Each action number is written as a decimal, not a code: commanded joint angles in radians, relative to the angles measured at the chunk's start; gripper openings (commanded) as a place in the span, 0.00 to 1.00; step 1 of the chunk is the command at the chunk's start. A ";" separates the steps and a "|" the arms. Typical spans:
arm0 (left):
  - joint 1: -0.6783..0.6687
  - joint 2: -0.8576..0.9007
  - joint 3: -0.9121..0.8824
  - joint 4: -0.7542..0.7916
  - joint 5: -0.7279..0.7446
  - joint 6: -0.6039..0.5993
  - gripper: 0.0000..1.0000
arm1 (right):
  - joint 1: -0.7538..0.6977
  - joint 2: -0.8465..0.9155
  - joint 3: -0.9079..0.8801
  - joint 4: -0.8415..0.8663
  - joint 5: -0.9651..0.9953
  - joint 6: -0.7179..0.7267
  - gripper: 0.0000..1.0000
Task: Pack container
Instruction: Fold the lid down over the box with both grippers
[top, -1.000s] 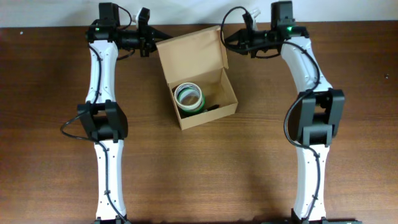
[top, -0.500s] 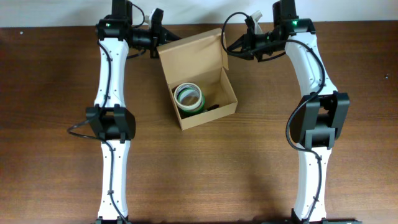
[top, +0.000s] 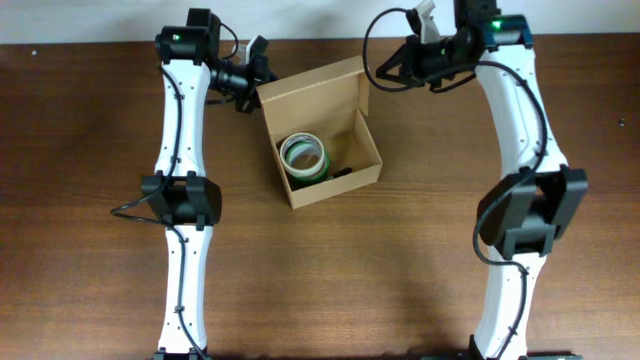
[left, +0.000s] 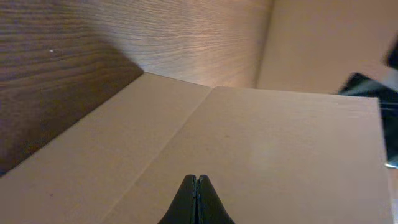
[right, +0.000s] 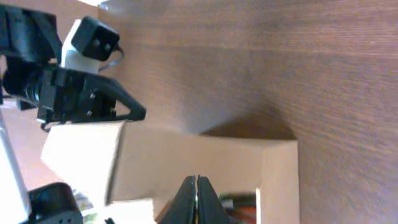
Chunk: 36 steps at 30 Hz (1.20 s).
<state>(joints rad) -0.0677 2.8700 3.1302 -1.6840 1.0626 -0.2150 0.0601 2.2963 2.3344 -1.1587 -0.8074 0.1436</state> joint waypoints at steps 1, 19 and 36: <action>-0.043 -0.113 0.009 -0.003 -0.122 0.052 0.02 | 0.006 -0.041 0.017 -0.047 0.069 -0.063 0.04; -0.228 -0.294 -0.008 -0.003 -0.597 0.045 0.02 | 0.064 -0.209 0.017 -0.143 0.367 -0.088 0.04; -0.333 -0.320 -0.103 -0.004 -0.832 0.045 0.01 | 0.097 -0.235 0.017 -0.236 0.515 -0.129 0.04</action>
<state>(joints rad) -0.3866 2.5977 3.0337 -1.6848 0.3286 -0.1825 0.1364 2.0750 2.3394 -1.3876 -0.3443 0.0387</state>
